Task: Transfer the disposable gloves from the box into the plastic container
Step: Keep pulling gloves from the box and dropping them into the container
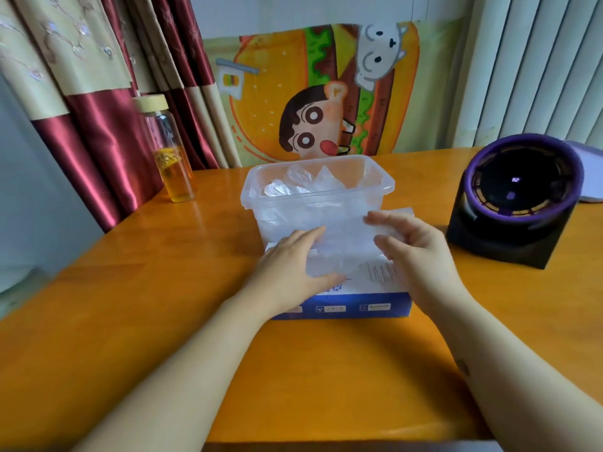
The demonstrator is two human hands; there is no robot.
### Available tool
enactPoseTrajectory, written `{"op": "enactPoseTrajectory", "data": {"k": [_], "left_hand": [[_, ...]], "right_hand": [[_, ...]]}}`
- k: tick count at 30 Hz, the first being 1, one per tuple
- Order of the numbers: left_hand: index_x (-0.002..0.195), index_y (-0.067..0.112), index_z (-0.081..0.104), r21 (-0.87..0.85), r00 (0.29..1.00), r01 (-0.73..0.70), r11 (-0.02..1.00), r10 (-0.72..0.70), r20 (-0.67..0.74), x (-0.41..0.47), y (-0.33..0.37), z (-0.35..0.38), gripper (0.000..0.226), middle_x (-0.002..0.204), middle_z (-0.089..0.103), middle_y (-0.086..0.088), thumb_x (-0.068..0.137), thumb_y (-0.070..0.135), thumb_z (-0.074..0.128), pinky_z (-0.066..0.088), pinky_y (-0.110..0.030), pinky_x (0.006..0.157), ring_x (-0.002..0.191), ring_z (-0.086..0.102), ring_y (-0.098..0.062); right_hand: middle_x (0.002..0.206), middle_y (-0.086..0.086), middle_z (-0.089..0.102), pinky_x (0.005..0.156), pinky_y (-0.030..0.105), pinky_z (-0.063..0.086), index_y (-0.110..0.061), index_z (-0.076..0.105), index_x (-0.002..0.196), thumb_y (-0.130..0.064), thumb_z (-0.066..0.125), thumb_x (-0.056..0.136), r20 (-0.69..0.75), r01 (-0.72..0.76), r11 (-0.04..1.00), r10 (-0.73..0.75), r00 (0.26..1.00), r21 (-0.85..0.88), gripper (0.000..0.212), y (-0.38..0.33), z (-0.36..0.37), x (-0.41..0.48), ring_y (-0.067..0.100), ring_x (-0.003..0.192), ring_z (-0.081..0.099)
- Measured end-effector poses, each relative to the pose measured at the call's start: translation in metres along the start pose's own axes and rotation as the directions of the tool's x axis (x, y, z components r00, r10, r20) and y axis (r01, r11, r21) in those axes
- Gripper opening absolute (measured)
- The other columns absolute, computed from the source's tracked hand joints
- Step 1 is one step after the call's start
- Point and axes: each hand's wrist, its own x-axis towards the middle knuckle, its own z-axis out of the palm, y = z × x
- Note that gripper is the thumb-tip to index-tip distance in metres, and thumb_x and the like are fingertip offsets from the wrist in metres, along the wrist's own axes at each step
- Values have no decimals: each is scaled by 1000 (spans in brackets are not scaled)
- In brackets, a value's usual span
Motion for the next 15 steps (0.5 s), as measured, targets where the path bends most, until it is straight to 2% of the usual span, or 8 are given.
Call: {"op": "enactPoseTrajectory", "data": {"k": [3,5,7,8,10,12,13,15], "left_hand": [[149,37,21,-16,999,26,1000,-26,-20,0,0,1,87,152,30,13,78,62,64,38,-41,109,136,35,-13],[147,42,24,-85,1000,26,996,-27,-7,4,-2,2,90,151,33,14,72,65,69,38,-44,109,135,36,-13],[146,44,26,-247,1000,-2,969,9,24,6,-2,-3,101,146,39,16,60,71,71,39,-42,108,134,38,-10],[147,42,25,-341,999,-11,940,23,31,7,0,-10,107,144,42,16,55,74,71,37,-37,108,134,38,-8],[148,38,23,-525,999,-30,851,44,14,6,7,-30,122,134,48,20,45,87,64,38,-21,101,128,42,2],[148,35,24,-641,994,-106,760,95,-51,8,16,-56,129,119,53,36,38,92,59,42,-6,88,114,47,18],[149,32,25,-678,990,-136,723,123,-67,10,20,-68,128,114,55,40,40,89,60,42,-4,88,111,47,22],[148,27,31,-745,987,-132,654,152,-42,18,24,-87,119,124,58,28,48,80,69,40,-21,103,121,49,9]], "right_hand": [[106,-27,66,74,12,47,-27,67,111,7,54,85,-7,43,999,-43,999,27,45,-2,0,-3,-6,97,60],[109,-26,66,83,16,49,-27,64,119,10,53,84,25,50,996,-52,998,74,52,-7,0,-2,2,106,58],[118,-20,64,99,29,47,-25,61,124,13,51,82,117,38,988,-56,991,150,58,-19,0,2,6,115,55],[124,-15,62,103,37,45,-23,59,126,14,49,80,177,27,979,-63,982,203,60,-27,-1,5,7,119,55],[131,-5,59,101,43,46,-15,57,128,16,46,77,322,-68,939,-46,946,337,61,-46,-2,11,18,123,54],[134,2,57,93,42,52,-10,58,126,18,44,75,476,-200,875,-39,878,441,60,-66,-3,17,31,122,52],[134,4,57,90,41,53,-9,59,125,18,43,74,537,-248,849,-49,842,466,60,-74,-4,21,34,121,50],[133,7,57,87,41,54,-6,60,123,19,40,71,626,-305,829,-68,777,469,61,-89,-3,27,34,118,47]]}}
